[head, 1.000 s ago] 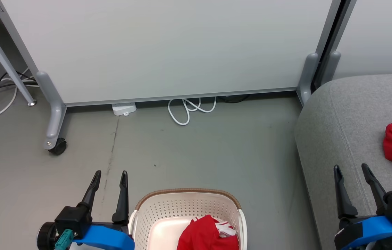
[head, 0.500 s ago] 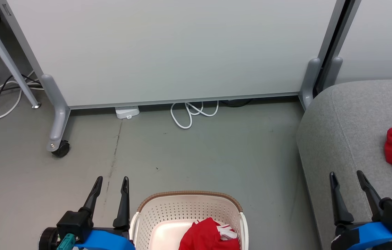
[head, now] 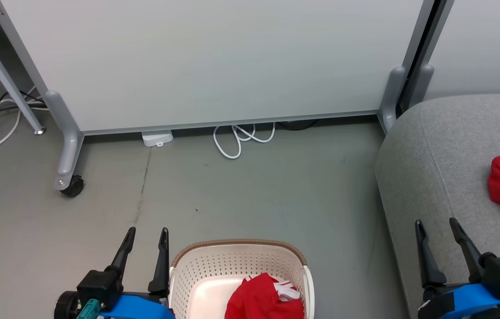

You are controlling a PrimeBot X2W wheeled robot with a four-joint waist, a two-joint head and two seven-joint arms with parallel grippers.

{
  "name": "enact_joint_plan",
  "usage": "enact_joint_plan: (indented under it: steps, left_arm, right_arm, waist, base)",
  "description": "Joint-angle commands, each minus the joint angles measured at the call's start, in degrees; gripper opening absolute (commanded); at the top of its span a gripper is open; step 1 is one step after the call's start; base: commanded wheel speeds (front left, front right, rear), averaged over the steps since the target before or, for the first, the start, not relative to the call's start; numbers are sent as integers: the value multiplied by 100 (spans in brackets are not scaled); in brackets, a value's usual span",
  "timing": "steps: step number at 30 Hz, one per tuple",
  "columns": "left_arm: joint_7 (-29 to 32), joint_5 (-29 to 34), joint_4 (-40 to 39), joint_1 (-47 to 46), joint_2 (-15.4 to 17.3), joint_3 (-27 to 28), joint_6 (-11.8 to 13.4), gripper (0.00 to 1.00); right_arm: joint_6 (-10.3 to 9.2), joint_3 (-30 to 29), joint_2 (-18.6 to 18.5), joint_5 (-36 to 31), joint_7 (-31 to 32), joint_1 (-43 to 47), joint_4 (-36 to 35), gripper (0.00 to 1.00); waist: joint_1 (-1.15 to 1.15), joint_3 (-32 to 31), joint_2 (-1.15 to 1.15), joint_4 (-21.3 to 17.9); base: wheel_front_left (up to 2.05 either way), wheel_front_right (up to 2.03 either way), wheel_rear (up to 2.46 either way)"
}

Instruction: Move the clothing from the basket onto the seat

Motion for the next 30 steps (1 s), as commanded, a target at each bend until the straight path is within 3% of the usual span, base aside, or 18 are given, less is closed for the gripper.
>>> enact_joint_plan:
  steps: [1, 11, 30]
  left_arm:
    - [-27, -18, 21, -35, 17, -22, -5, 100]
    - [-27, -64, 280, -378, -22, -259, -5, 100]
    - [-27, -653, 2142, -2180, 280, -1806, -5, 100]
  right_arm:
    - [3, 23, 4, 18, -36, -48, -25, 100]
    - [3, 261, 4, 8, -12, -410, -311, 100]
    - [3, 636, 4, -2, -257, -1375, -774, 100]
  waist:
    - [0, 67, 0, -28]
    - [0, 919, 0, -326]
    - [0, 3188, 0, -1087]
  base:
    - [0, 0, 0]
    - [0, 0, 0]
    - [0, 0, 0]
